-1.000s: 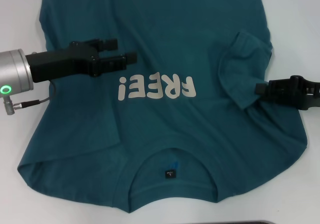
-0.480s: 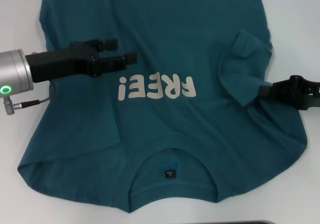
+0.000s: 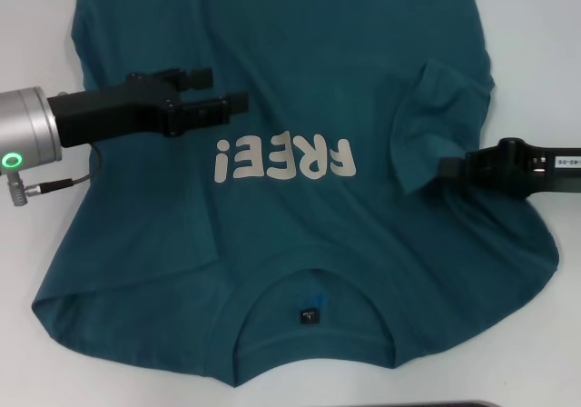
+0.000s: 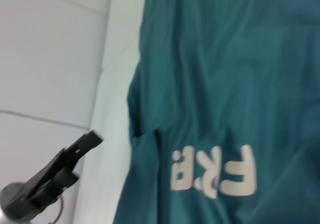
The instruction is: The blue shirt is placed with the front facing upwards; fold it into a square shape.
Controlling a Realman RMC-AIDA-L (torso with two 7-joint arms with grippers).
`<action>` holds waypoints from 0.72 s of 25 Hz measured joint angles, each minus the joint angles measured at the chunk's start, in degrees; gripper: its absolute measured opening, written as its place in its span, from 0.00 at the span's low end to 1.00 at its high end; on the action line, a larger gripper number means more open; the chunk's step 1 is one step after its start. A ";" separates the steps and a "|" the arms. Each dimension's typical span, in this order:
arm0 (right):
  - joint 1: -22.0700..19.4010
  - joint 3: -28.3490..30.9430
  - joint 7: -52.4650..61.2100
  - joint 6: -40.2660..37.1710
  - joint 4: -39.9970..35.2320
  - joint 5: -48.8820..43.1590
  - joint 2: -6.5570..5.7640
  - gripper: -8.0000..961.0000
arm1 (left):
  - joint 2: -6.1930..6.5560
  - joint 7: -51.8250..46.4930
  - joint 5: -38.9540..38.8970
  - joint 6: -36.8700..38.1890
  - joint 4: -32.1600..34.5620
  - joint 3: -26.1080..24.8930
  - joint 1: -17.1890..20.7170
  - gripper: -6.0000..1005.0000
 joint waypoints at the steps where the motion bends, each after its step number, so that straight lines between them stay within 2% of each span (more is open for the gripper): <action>1: 0.39 -0.03 -0.20 -0.48 0.00 -0.07 0.20 0.01 | -0.01 0.00 0.00 0.00 0.00 0.00 0.00 0.84; 13: 4.93 -2.93 -0.67 -1.17 0.09 -0.17 2.16 0.02 | -0.26 0.00 0.00 -0.07 -0.01 0.00 0.06 0.84; 18: 5.26 -4.34 -0.58 -1.21 0.31 -0.18 2.28 0.02 | -0.27 0.00 0.00 -0.07 0.00 0.00 0.36 0.84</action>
